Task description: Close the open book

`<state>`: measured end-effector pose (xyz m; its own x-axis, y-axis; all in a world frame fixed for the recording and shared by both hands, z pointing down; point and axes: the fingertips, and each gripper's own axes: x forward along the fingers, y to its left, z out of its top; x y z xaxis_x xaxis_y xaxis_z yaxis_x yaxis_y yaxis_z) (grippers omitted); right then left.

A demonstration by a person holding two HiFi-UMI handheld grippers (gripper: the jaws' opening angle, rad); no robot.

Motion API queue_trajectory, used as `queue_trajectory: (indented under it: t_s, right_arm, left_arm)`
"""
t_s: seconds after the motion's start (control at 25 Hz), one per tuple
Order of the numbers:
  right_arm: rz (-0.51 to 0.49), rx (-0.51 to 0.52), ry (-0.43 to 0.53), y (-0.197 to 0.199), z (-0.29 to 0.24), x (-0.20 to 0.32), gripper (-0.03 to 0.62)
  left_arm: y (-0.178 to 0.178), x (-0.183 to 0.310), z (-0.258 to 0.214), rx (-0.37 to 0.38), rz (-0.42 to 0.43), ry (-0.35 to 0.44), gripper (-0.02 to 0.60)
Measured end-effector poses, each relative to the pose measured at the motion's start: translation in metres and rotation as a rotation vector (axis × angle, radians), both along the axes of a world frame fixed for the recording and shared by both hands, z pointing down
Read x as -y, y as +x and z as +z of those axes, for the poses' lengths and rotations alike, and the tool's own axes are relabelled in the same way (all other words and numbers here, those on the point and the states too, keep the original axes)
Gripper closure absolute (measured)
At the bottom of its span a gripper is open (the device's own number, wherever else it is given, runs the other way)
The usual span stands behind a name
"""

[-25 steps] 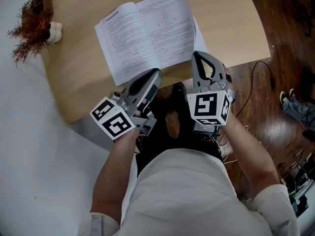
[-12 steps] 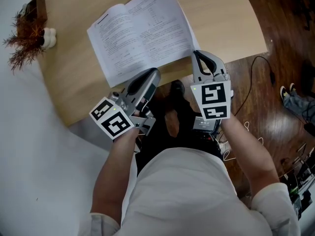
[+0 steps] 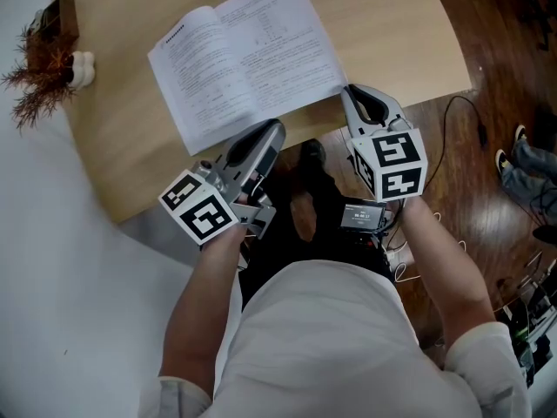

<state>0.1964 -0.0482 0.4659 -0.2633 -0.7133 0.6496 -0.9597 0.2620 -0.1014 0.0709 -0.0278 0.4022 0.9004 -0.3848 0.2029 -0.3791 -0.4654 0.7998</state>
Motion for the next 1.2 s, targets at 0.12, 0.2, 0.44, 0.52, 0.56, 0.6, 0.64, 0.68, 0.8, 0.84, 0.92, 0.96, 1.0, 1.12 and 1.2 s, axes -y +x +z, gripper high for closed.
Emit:
queue_trajectory:
  t_s: [0.12,0.2,0.44,0.52,0.56,0.6,0.64,0.68,0.8,0.84,0.92,0.96,1.0,1.12,1.2]
  right_arm:
    - [0.007,0.013,-0.002,0.004,0.002,-0.001,0.591]
    - [0.009,-0.012,0.003,0.010,0.003,-0.002,0.591]
    - [-0.002,-0.055,0.009,0.022,0.003,-0.004,0.591]
    - [-0.001,-0.057,0.006,0.023,0.004,-0.005,0.591]
    - [0.000,-0.057,0.003,0.024,0.005,-0.006,0.591]
    - [0.001,-0.056,0.000,0.025,0.006,-0.006,0.591]
    - [0.002,-0.056,-0.002,0.025,0.007,-0.007,0.591]
    - [0.003,-0.056,-0.004,0.026,0.008,-0.007,0.591]
    - [0.007,-0.060,-0.009,0.030,0.008,-0.008,0.591]
    - [0.010,-0.063,-0.009,0.031,0.008,-0.008,0.591]
    - [0.018,-0.067,-0.008,0.034,0.007,-0.008,0.591]
    - [0.023,-0.070,-0.007,0.036,0.006,-0.008,0.591]
    - [0.027,-0.072,-0.005,0.037,0.005,-0.008,0.591]
    - [0.036,-0.079,0.001,0.041,0.002,-0.007,0.591]
    - [0.040,-0.085,0.007,0.043,-0.001,-0.007,0.591]
  left_arm:
    - [0.001,0.000,0.002,0.005,0.004,-0.001,0.582]
    - [0.003,-0.001,0.003,0.012,0.011,-0.003,0.582]
    - [0.009,-0.003,0.006,0.013,0.022,-0.010,0.582]
    - [0.011,-0.004,0.006,0.013,0.027,-0.011,0.582]
    - [0.011,-0.004,0.006,0.014,0.028,-0.011,0.582]
    - [0.011,-0.005,0.007,0.016,0.029,-0.010,0.583]
    - [0.012,-0.005,0.007,0.018,0.030,-0.010,0.583]
    - [0.012,-0.005,0.007,0.019,0.030,-0.009,0.582]
    - [0.012,-0.004,0.006,0.025,0.031,-0.006,0.581]
    - [0.012,-0.004,0.005,0.026,0.031,-0.005,0.582]
    - [0.012,-0.004,0.004,0.029,0.032,-0.001,0.581]
    - [0.011,-0.004,0.004,0.030,0.032,0.001,0.582]
    - [0.011,-0.004,0.004,0.031,0.033,0.002,0.582]
    - [0.009,-0.003,0.002,0.034,0.036,0.010,0.582]
    - [0.008,-0.002,-0.001,0.034,0.037,0.016,0.582]
